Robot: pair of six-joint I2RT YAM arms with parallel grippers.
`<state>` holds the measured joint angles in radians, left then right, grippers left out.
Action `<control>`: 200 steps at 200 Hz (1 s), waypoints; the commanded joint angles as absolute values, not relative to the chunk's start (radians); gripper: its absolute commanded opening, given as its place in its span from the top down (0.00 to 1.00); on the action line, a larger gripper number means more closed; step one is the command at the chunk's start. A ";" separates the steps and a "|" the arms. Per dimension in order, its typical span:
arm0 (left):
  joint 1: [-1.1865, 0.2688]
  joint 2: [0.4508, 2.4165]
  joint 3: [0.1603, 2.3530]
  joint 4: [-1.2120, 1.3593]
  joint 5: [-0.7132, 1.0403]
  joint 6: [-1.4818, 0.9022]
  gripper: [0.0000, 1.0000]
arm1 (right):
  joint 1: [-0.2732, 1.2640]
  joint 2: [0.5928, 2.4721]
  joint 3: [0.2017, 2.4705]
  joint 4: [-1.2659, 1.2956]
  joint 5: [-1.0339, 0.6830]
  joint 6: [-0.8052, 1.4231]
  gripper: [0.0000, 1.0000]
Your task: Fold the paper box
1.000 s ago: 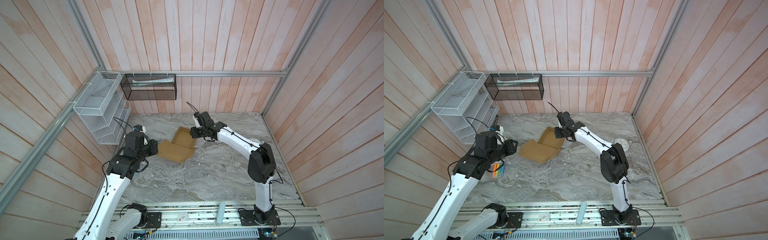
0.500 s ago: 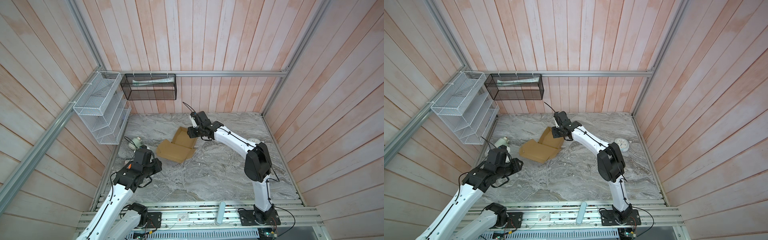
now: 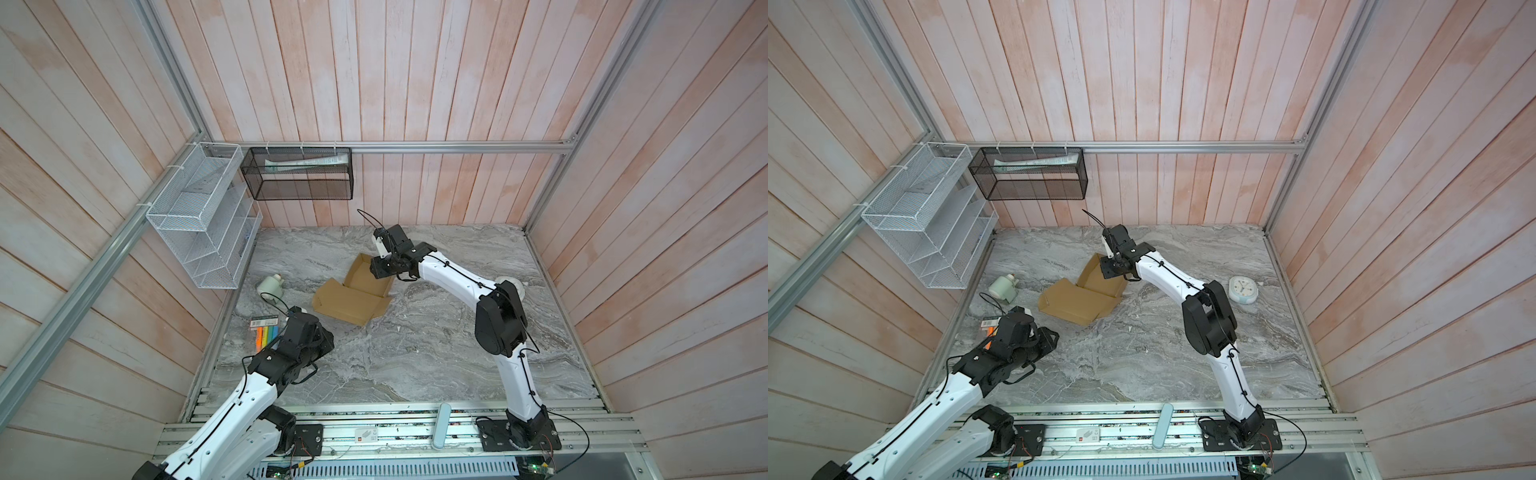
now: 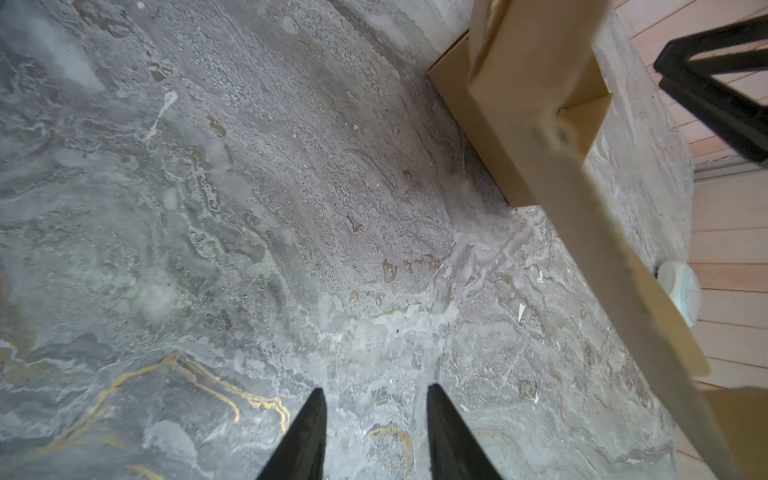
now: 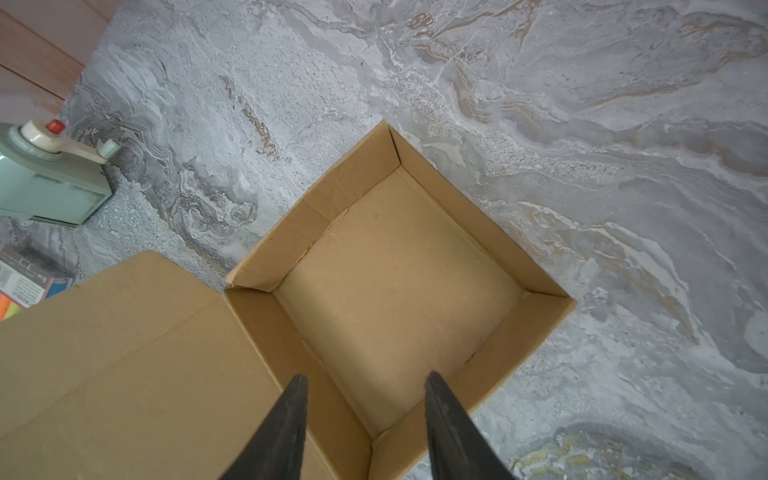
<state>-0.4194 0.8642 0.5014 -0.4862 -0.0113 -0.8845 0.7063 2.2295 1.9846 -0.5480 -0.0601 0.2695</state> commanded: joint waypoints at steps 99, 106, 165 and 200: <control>-0.426 1.150 0.555 -0.068 -0.114 -0.864 0.59 | 0.710 2.294 1.994 -0.596 -0.124 0.239 0.54; -0.426 1.165 0.566 -0.057 -0.112 -0.859 0.59 | 0.712 2.290 1.984 -0.594 -0.126 0.240 0.54; -0.423 1.242 0.638 0.004 -0.127 -0.812 0.59 | 0.728 2.239 1.883 -0.557 -0.138 0.258 0.55; -0.404 1.294 0.676 0.043 -0.122 -0.790 0.59 | 0.739 2.223 1.869 -0.540 -0.146 0.274 0.56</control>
<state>-0.4179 1.2591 0.6357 -0.0051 -0.1127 -0.8288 0.7235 2.2753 1.8832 -0.5564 -0.1246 0.2584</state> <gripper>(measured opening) 0.413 0.441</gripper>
